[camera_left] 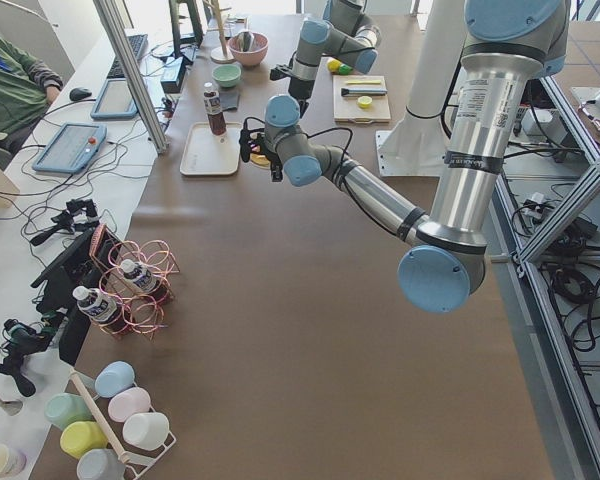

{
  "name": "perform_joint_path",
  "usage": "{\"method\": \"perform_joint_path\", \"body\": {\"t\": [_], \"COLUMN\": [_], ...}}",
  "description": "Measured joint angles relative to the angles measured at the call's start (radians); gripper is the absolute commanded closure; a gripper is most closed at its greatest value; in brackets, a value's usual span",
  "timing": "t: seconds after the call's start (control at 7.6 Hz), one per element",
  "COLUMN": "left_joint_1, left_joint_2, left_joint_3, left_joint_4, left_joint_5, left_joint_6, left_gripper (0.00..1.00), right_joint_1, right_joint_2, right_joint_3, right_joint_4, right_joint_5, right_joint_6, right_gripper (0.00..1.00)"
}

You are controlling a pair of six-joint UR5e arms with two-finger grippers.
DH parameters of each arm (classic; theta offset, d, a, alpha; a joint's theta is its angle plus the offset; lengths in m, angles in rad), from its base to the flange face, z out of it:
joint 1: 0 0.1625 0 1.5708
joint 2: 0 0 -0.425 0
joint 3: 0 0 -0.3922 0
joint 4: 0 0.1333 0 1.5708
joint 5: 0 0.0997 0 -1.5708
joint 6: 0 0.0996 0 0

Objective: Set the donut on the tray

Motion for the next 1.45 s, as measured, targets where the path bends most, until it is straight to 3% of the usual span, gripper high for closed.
{"method": "perform_joint_path", "body": {"t": [0.39,0.79,1.32,1.45], "left_joint_1": [0.0,0.004,0.015,0.017], "left_joint_2": [0.008,0.007,0.006,0.006], "left_joint_3": [-0.005,-0.018,-0.025,-0.026], "left_joint_4": [-0.001,-0.002,-0.003,-0.003], "left_joint_5": [-0.001,-0.004,-0.004,-0.003], "left_joint_6": [0.01,0.007,0.001,0.0], "left_gripper": [0.53,0.66,0.66,0.74], "right_joint_1": [0.0,0.0,-0.001,-0.001], "right_joint_2": [0.001,0.0,-0.001,0.0], "right_joint_3": [0.003,0.004,0.005,0.006], "right_joint_4": [0.001,0.0,0.001,0.001], "right_joint_5": [-0.002,-0.002,-0.002,-0.002], "right_joint_6": [0.0,0.0,0.0,0.0], "right_gripper": [1.0,1.0,1.0,1.0]}}
